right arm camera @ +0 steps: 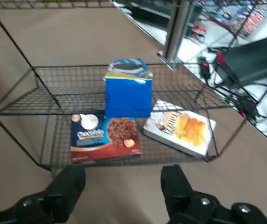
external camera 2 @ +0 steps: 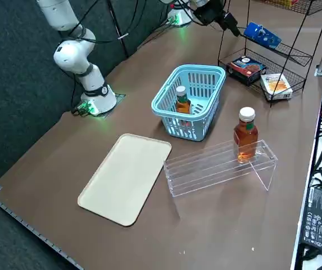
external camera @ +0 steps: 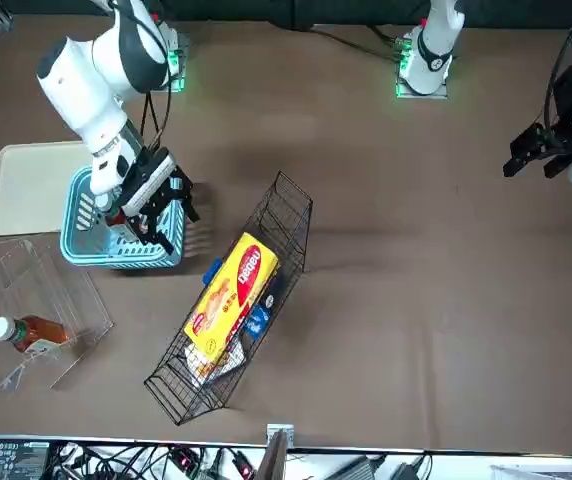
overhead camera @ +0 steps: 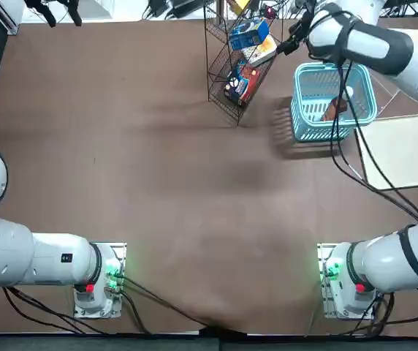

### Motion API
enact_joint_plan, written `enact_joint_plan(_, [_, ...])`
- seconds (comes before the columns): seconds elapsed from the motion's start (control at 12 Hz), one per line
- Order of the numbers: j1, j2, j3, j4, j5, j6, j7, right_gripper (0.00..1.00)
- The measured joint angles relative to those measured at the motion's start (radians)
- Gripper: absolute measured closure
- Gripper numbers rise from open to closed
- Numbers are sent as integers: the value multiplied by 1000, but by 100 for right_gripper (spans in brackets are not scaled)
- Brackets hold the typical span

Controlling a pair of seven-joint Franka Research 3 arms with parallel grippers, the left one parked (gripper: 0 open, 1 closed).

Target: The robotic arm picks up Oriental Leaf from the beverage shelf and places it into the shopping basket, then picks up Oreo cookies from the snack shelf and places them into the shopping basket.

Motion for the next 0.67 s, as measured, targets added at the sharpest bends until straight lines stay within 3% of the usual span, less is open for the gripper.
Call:
enact_joint_plan(0.33, [2,16,0,-6,365,1,-352,0])
enact_joint_plan(0.67, [15,23,0,0,407,1,-391,0])
